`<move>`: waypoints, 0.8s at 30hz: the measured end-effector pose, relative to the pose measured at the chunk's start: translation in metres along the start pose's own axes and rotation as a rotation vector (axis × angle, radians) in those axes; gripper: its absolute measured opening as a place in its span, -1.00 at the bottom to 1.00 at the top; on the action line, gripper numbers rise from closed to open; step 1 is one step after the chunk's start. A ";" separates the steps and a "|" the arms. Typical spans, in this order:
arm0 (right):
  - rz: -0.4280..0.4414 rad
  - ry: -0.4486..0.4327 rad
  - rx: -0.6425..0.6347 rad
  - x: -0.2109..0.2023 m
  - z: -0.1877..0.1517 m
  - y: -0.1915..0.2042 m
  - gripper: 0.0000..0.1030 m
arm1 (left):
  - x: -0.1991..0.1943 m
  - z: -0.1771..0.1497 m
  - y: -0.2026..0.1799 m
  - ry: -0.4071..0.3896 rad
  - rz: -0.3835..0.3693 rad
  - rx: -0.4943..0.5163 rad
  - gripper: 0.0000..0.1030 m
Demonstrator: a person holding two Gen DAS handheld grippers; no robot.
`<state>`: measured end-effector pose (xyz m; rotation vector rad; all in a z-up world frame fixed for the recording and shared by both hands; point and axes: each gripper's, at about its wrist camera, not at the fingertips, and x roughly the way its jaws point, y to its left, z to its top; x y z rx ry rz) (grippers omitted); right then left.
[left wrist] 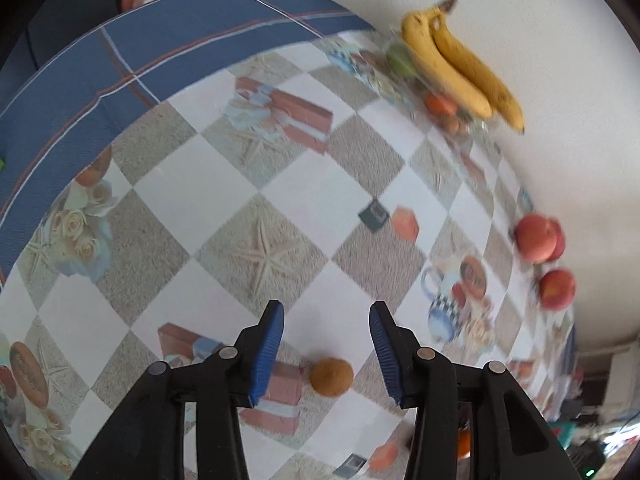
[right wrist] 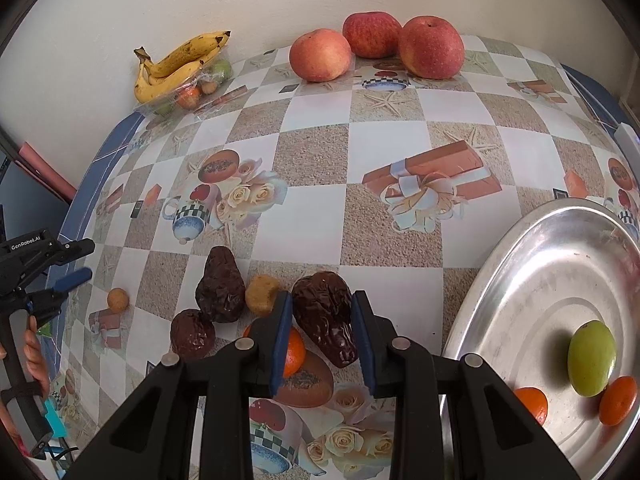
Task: Organize fruits
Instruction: 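Lower the left tool around the small round fruit while the right tool straddles a small orange, then close the left tool on the small round fruit while the right tool grasps a dark date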
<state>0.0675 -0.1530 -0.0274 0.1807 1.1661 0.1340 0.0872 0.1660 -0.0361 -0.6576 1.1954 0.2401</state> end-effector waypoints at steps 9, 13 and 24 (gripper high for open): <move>-0.018 0.011 -0.005 -0.004 -0.004 -0.001 -0.39 | 0.015 -0.025 -0.015 0.061 0.036 0.106 -0.29; -0.021 0.010 0.014 -0.008 -0.005 -0.006 -0.39 | 0.014 -0.030 -0.019 0.075 0.009 0.109 -0.47; -0.009 -0.019 0.035 -0.029 -0.006 -0.011 -0.59 | -0.001 -0.039 -0.033 0.039 0.000 0.146 -0.47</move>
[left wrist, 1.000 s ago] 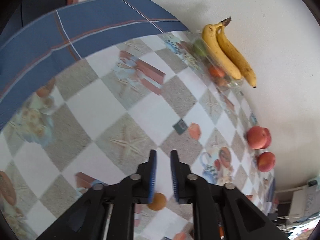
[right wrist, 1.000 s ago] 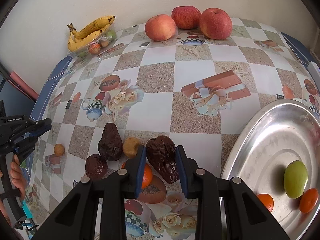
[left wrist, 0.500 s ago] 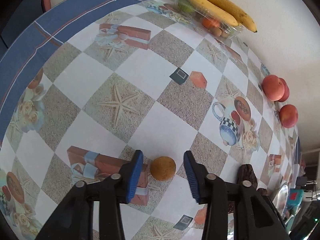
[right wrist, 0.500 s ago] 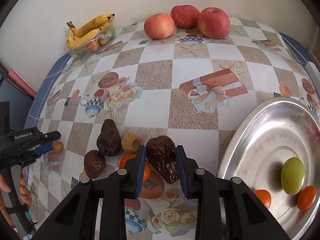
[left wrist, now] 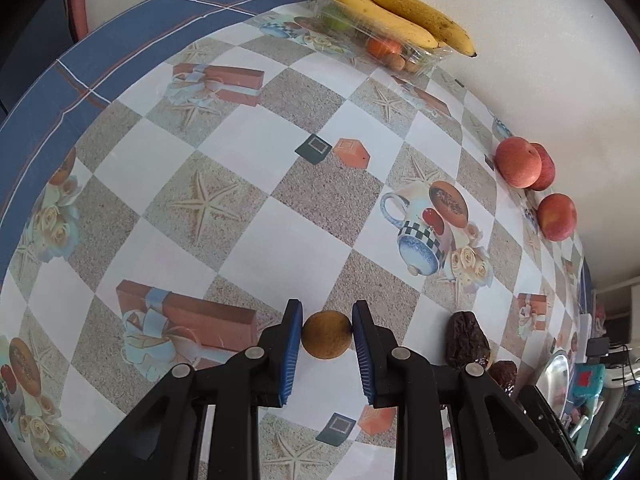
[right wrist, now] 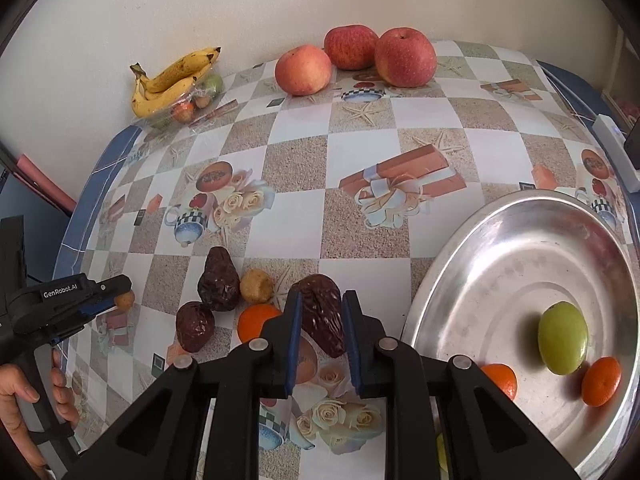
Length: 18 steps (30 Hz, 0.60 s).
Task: Organize fruits
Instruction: 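Close the left tool on the small round fruit while the right tool grasps a dark date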
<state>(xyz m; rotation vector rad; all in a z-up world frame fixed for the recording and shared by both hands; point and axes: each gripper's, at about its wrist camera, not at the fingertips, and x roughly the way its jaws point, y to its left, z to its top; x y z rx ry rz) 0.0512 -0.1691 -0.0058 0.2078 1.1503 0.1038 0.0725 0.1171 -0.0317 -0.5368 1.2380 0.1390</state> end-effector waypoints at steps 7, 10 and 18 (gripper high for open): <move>-0.029 0.011 -0.038 0.011 -0.003 -0.001 -0.53 | 0.005 -0.003 0.000 0.025 -0.004 -0.009 -0.47; -0.023 0.016 -0.051 0.018 -0.002 -0.001 -0.26 | 0.006 -0.003 0.000 0.025 0.004 -0.010 -0.47; -0.032 0.022 -0.095 0.028 -0.001 0.013 -0.34 | 0.007 -0.001 -0.002 0.026 0.012 -0.004 -0.47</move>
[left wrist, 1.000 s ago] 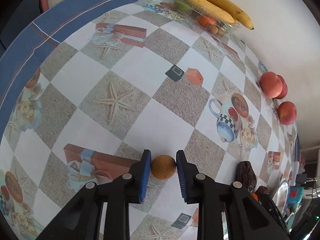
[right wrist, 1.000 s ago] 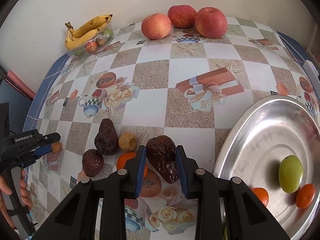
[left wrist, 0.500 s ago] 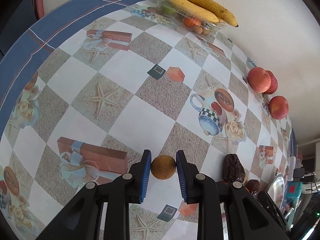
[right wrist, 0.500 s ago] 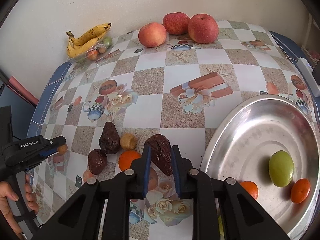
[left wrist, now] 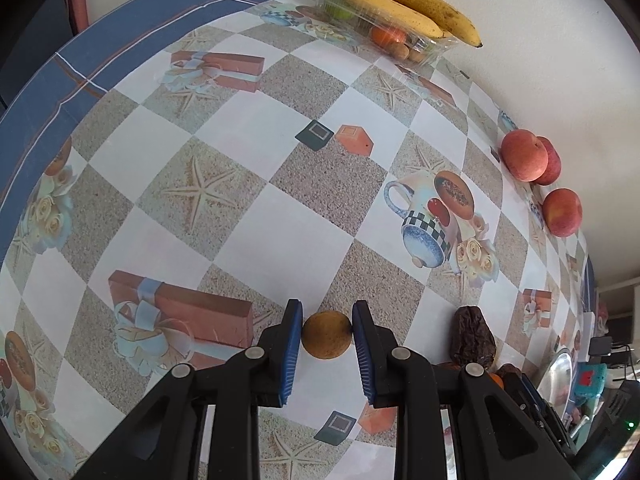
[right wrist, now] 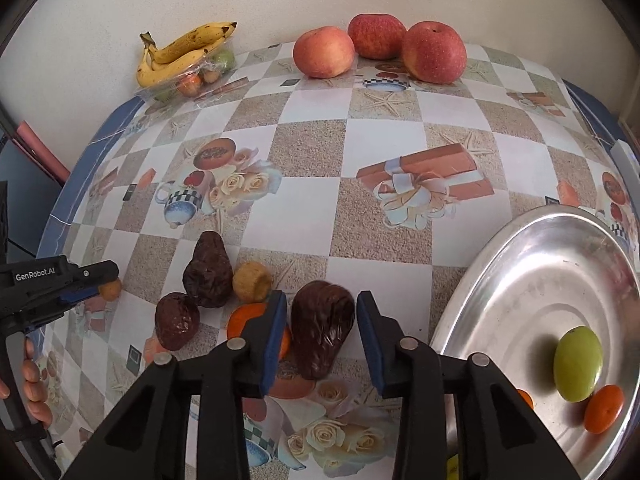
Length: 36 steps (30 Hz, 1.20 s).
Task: Organize fruits
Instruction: 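Close the left tool on the small round fruit while the right tool grasps a dark date, then carry the small round fruit into the steel plate while the right tool drops its date there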
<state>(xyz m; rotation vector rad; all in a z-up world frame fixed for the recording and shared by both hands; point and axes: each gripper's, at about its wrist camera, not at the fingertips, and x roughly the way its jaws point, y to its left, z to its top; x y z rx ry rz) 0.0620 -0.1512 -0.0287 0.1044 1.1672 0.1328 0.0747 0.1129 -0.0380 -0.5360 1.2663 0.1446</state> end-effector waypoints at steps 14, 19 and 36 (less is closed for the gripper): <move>0.015 -0.081 0.078 -0.038 0.003 -0.022 -0.35 | -0.020 -0.006 -0.034 -0.072 -0.026 0.073 -0.47; -0.013 -0.120 0.104 -0.056 0.005 -0.036 -0.35 | -0.028 -0.018 -0.062 -0.089 -0.055 0.146 -0.47; -0.246 -0.200 0.419 -0.102 -0.016 -0.157 -0.34 | -0.031 -0.118 -0.204 -0.040 -0.229 0.610 -0.47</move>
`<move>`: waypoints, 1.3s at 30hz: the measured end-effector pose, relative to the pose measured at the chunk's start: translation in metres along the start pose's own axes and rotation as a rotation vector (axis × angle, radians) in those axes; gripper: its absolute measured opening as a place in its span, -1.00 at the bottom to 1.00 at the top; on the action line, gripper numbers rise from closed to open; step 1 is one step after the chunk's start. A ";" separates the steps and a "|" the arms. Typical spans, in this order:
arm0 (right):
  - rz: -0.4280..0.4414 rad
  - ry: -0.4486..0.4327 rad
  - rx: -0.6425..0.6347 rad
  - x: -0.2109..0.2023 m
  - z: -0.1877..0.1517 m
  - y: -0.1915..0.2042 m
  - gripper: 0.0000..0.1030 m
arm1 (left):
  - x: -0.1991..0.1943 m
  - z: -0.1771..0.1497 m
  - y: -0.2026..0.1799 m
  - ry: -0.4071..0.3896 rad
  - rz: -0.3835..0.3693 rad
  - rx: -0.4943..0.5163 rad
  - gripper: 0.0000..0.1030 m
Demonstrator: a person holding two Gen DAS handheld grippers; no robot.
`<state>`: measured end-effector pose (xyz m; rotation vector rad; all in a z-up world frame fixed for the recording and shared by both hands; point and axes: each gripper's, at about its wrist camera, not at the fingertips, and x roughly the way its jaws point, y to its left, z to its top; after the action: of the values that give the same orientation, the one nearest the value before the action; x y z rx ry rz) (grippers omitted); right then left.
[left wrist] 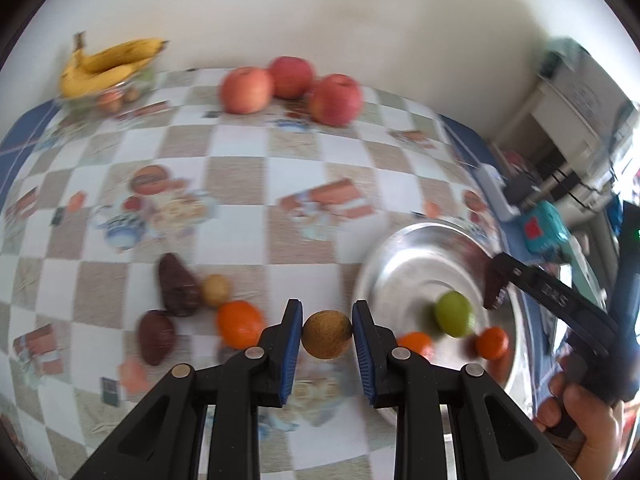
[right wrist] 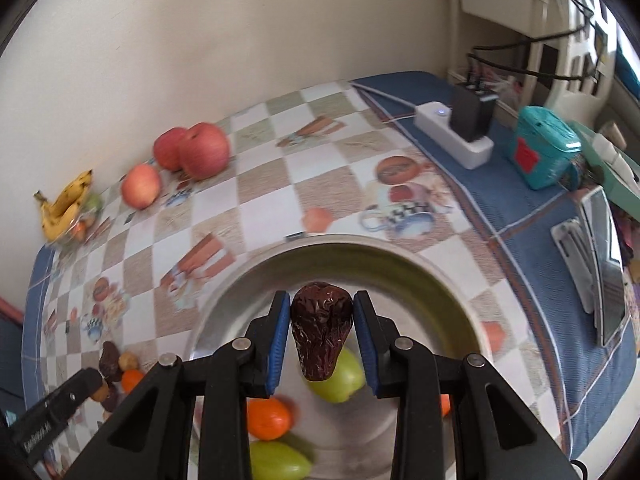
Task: Organize fruits
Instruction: 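Carry the small round fruit into the steel plate while the right tool drops its date there, then move both open tools back to the dates and the orange beside them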
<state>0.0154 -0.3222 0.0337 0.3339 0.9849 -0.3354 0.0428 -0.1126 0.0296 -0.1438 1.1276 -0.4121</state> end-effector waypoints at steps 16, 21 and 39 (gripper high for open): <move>-0.024 0.013 0.015 0.004 0.000 -0.015 -0.33 | 0.024 -0.008 0.001 0.084 0.057 -0.014 0.39; -0.034 0.032 -0.020 0.007 -0.004 -0.006 -0.23 | 0.029 -0.011 0.037 0.122 0.214 -0.120 0.63; 0.043 0.072 -0.292 0.012 -0.033 0.075 0.47 | -0.018 -0.002 0.129 -0.022 0.413 -0.389 1.00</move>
<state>0.0281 -0.2420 0.0160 0.1015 1.0800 -0.1376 0.0663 0.0132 0.0034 -0.2483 1.1723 0.1787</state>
